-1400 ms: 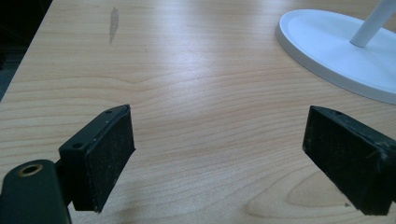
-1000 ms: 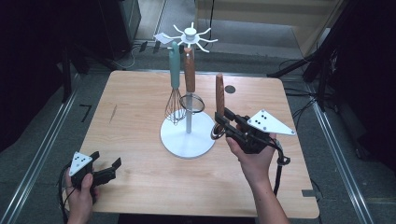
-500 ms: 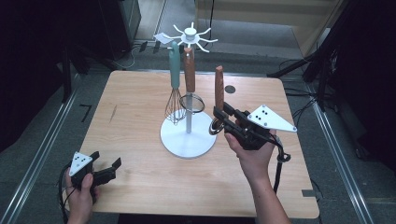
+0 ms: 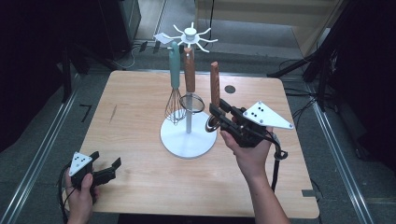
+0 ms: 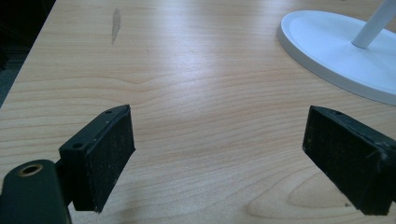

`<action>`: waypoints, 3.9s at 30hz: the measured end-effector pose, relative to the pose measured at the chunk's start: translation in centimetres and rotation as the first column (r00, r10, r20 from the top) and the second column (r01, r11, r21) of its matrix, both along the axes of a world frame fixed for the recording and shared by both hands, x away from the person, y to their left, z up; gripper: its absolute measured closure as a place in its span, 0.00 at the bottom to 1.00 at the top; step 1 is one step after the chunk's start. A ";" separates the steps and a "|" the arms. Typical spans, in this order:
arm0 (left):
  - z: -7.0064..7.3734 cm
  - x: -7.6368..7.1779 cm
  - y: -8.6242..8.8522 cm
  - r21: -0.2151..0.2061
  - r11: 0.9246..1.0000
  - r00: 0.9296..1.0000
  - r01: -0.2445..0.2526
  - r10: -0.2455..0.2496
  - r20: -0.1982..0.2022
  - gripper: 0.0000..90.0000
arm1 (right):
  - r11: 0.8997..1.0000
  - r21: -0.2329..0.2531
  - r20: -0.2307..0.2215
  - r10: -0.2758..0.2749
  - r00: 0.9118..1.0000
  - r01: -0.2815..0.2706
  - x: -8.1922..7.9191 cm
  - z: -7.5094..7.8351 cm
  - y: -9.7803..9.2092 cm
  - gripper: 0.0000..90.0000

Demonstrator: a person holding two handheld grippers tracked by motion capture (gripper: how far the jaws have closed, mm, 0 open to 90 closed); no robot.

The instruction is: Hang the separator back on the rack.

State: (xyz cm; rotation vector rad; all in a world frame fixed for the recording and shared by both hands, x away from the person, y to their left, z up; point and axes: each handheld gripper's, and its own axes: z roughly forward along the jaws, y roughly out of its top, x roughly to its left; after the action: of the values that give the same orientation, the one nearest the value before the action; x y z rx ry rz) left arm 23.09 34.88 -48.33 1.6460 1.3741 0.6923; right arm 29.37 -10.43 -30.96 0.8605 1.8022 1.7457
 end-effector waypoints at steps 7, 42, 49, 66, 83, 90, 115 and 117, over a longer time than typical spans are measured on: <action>0.0 0.0 0.0 -0.001 1.000 1.000 0.000 0.000 -0.001 0.10 | 1.000 0.000 0.002 0.004 1.000 -0.004 0.1 0.4 0.6 0.79; 0.0 -0.2 0.0 -0.005 1.000 1.000 -0.003 0.003 0.019 0.10 | 0.999 0.001 -0.017 -0.032 0.999 0.032 1.6 2.6 2.1 0.79; 0.0 -0.2 -0.1 -0.001 1.000 1.000 0.000 0.000 0.020 0.09 | 1.000 0.021 -0.022 0.015 1.000 -0.015 2.0 2.2 1.9 0.77; 0.0 -0.2 0.0 -0.008 1.000 1.000 0.002 -0.002 0.018 0.08 | 0.996 -0.015 -0.051 -0.091 0.995 0.090 0.1 -3.1 -1.1 0.02; 0.0 -0.2 -0.1 0.000 1.000 1.000 0.002 -0.002 0.016 0.08 | 0.990 -0.081 -0.120 -0.123 0.985 0.113 -1.2 -10.8 -3.0 0.00; 0.0 -0.2 -0.1 0.000 1.000 1.000 0.001 -0.001 0.017 0.08 | 0.986 -0.119 -0.146 -0.136 0.980 0.119 -1.6 -13.2 -3.9 0.00; 0.0 -0.2 -0.1 0.006 1.000 1.000 0.007 -0.007 0.019 0.08 | 0.957 -0.160 -0.224 -0.274 0.935 0.242 -3.1 -17.6 -10.2 0.00; 0.0 -0.2 -0.1 0.006 1.000 1.000 0.007 -0.007 0.019 0.08 | 0.954 -0.161 -0.223 -0.285 0.932 0.253 -3.2 -17.7 -10.7 0.00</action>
State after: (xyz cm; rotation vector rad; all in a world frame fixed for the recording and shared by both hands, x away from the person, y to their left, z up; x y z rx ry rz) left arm 22.90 34.78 -48.30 1.6442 1.3536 0.7069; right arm 26.16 -21.12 -48.69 1.2477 1.8228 1.3823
